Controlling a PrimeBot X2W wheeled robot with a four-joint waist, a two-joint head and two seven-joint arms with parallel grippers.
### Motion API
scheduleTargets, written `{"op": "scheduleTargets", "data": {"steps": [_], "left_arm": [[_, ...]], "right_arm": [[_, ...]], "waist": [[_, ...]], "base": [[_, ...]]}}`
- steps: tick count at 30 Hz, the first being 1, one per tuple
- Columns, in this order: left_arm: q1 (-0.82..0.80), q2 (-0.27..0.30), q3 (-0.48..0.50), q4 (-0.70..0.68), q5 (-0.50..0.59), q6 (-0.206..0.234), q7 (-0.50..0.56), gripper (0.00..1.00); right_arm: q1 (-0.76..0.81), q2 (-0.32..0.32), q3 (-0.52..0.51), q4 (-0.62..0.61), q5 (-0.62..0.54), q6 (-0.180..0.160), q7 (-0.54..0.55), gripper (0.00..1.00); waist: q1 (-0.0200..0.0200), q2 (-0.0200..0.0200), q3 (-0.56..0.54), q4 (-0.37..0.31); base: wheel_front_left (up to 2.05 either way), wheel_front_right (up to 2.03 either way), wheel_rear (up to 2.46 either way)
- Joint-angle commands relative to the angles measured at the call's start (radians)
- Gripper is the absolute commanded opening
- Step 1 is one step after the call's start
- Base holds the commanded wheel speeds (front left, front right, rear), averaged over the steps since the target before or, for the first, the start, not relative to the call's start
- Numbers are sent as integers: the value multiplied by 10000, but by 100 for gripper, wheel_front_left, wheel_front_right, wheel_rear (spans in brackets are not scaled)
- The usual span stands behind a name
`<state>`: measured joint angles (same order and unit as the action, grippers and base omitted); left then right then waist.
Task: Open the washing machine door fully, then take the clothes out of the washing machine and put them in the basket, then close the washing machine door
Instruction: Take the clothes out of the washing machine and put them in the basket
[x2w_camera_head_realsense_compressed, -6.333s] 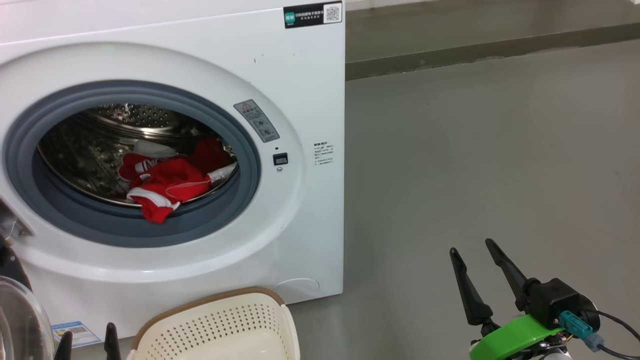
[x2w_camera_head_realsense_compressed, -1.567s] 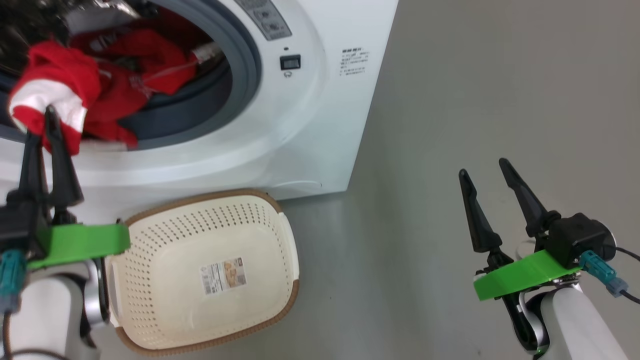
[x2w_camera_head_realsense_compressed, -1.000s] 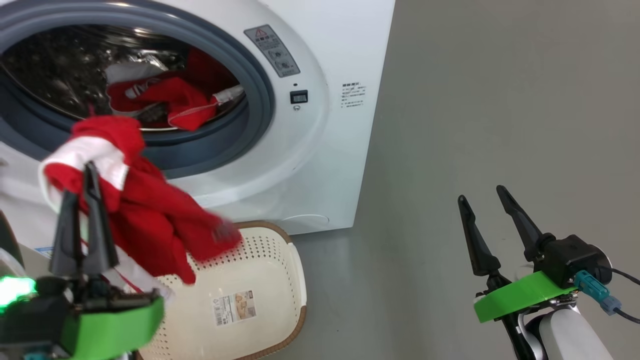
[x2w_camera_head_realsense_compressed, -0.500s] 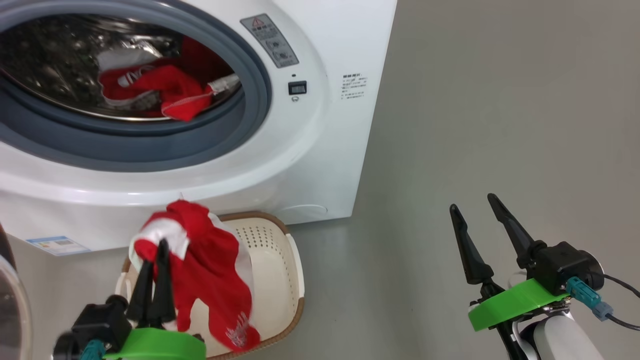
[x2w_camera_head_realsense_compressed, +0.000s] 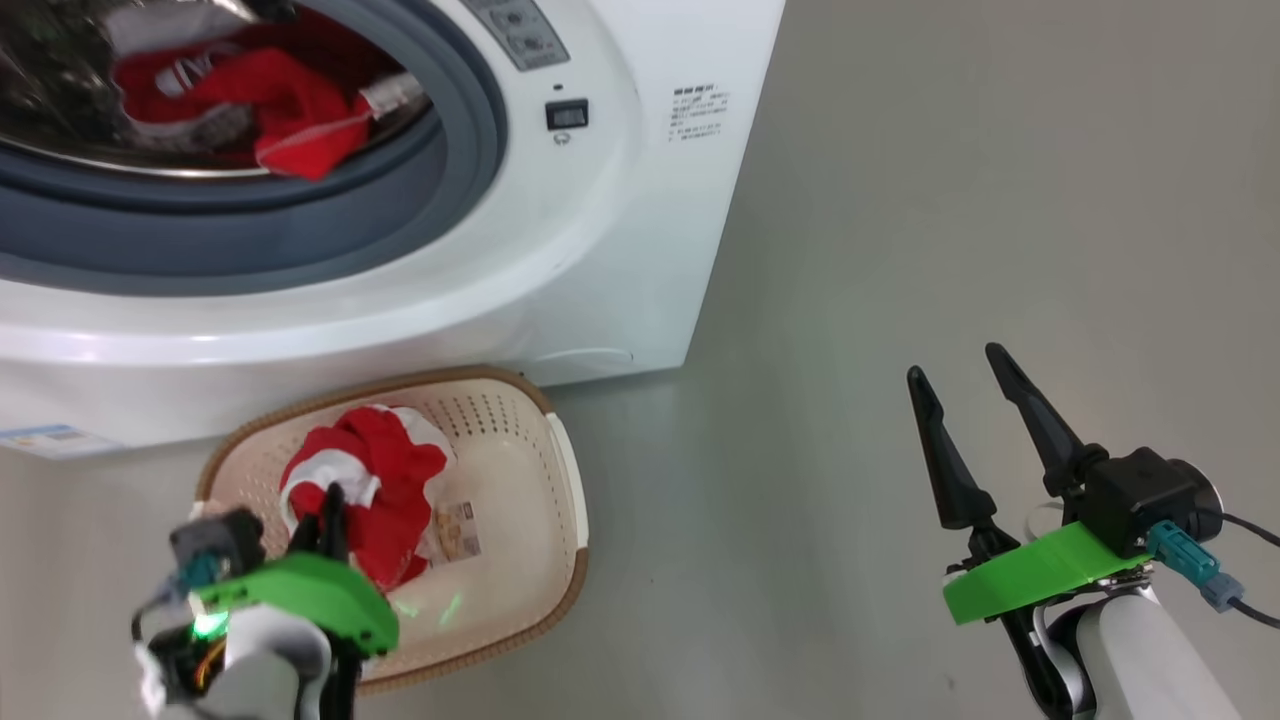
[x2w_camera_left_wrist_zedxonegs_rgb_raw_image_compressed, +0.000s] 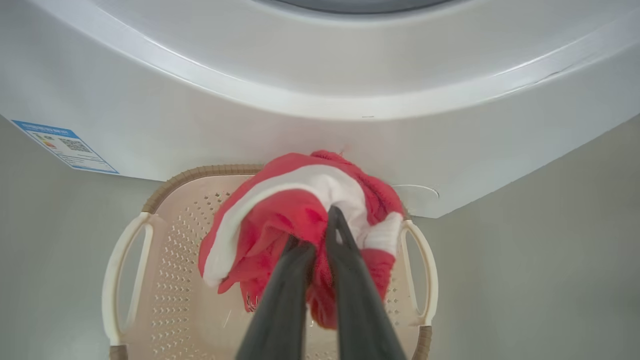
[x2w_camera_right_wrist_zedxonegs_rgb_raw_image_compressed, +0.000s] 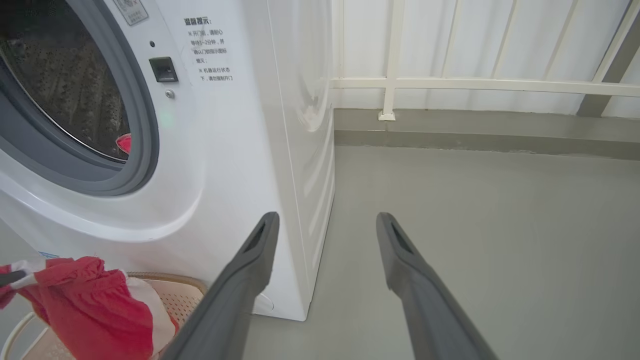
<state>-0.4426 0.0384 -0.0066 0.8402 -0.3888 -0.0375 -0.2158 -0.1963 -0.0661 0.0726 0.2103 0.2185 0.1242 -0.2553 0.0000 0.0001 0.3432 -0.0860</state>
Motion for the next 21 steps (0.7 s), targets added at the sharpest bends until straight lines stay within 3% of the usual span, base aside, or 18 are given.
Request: {"op": "scheduleTargets", "data": {"steps": [1,12,21], "left_arm": [[-745,157,259,590,-163,-123,207,0],[-2667,403,389,3616,-725,-458,1540,0],[-3112,485,126,4268,-700,-570,2082,0]], "right_arm": [[-213,-101,189,-254,26,65,-65,100],[-577,-68,396,-287,105,65,-65,100],[-637,-64,378,-253,140,65,-65,100]], "waist": [[0,-1,495,-40],[0,-1,1355,-241],[0,-1,1611,-278]], "base": [[0,0,0],[0,0,0],[0,0,0]]}}
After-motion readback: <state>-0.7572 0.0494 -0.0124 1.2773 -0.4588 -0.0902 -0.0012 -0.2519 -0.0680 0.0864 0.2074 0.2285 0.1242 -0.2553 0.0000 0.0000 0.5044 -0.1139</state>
